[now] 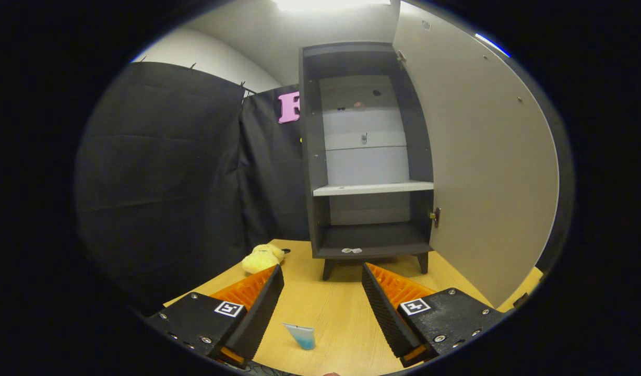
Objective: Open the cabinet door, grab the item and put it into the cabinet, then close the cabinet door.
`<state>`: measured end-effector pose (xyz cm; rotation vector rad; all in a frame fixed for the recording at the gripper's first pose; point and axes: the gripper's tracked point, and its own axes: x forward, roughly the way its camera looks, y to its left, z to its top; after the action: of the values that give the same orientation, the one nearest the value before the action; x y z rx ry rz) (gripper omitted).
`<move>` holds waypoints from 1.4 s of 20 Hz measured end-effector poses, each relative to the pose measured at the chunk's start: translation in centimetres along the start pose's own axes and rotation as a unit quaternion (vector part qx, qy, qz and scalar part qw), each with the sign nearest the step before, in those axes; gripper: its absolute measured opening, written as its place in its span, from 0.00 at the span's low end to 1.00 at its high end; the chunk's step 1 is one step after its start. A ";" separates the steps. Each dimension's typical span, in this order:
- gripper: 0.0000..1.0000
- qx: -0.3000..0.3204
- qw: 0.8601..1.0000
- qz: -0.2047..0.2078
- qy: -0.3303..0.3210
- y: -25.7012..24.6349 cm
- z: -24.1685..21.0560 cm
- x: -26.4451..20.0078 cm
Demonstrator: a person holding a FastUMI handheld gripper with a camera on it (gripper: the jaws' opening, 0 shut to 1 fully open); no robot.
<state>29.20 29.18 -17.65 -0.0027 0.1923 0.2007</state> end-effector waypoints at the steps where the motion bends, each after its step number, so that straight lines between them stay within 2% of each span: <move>1: 0.93 0.000 1.000 0.003 0.014 0.4 -1.4 0.5; 10: 0.93 -0.008 0.994 0.002 0.111 3.0 -11.9 4.4; 17: 0.92 0.000 0.981 -0.007 0.191 3.1 -18.6 4.5; 19: 0.82 0.002 0.979 -0.008 0.204 3.0 -19.7 4.2; 21: 0.62 -0.001 0.979 -0.011 0.203 2.8 -19.6 4.0; 22: 0.49 0.001 0.979 -0.007 0.206 3.0 -19.6 3.8; 28: 0.48 0.005 0.983 -0.004 0.185 1.4 -14.6 4.4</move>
<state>30.40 31.11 -32.76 -0.0311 0.5635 0.1892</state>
